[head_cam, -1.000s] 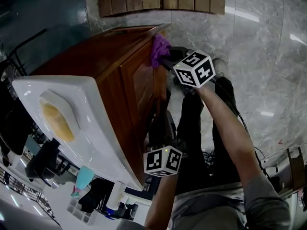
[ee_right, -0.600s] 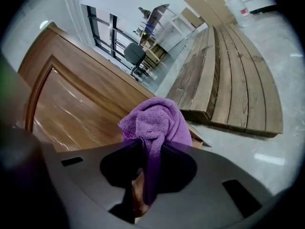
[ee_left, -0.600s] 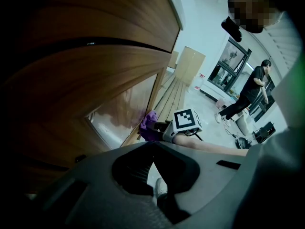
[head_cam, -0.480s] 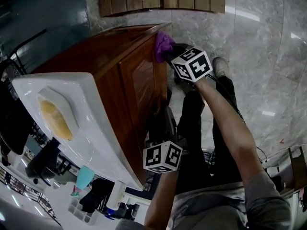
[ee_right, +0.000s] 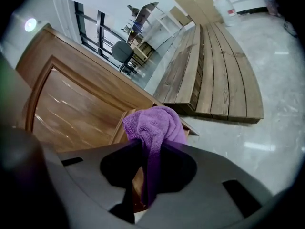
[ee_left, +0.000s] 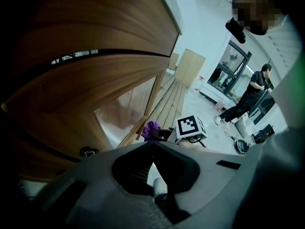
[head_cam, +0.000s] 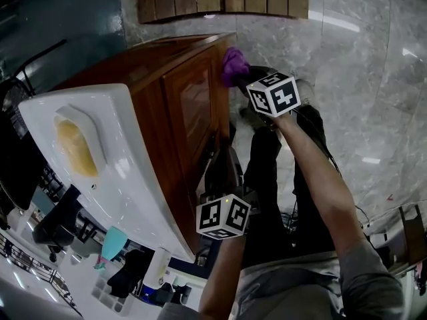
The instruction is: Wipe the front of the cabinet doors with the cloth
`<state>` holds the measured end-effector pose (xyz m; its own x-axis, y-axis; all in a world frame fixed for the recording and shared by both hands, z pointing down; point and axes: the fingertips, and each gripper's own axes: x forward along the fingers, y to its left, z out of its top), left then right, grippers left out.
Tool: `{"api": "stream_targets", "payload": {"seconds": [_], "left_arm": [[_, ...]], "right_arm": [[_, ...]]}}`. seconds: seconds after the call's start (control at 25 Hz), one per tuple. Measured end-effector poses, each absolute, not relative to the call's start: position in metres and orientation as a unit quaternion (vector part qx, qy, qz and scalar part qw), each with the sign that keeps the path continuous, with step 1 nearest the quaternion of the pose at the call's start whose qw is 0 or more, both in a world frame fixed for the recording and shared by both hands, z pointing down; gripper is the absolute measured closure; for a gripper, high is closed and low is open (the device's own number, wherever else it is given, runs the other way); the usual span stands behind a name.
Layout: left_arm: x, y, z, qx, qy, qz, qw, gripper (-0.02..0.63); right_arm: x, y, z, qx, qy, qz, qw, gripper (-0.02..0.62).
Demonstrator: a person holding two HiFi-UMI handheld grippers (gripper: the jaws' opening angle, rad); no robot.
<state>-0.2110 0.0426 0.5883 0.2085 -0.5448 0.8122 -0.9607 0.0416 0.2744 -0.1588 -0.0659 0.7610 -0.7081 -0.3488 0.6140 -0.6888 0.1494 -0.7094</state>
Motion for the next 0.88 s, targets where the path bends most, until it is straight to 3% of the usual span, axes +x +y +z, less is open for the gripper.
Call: {"api": "stream_targets", "payload": {"seconds": [0.44, 0.88], "left_arm": [[-0.198, 0.049, 0.562, 0.664, -0.577, 0.221, 0.421, 0.600], [-0.187, 0.039, 0.492, 0.707, -0.566, 0.207, 0.370, 0.600]], "right_arm": [[-0.123, -0.043, 0.678, 0.366, -0.765, 0.522, 0.096, 0.523], [-0.097, -0.017, 0.562, 0.386, -0.788, 0.474, 0.067, 0.523]]}}
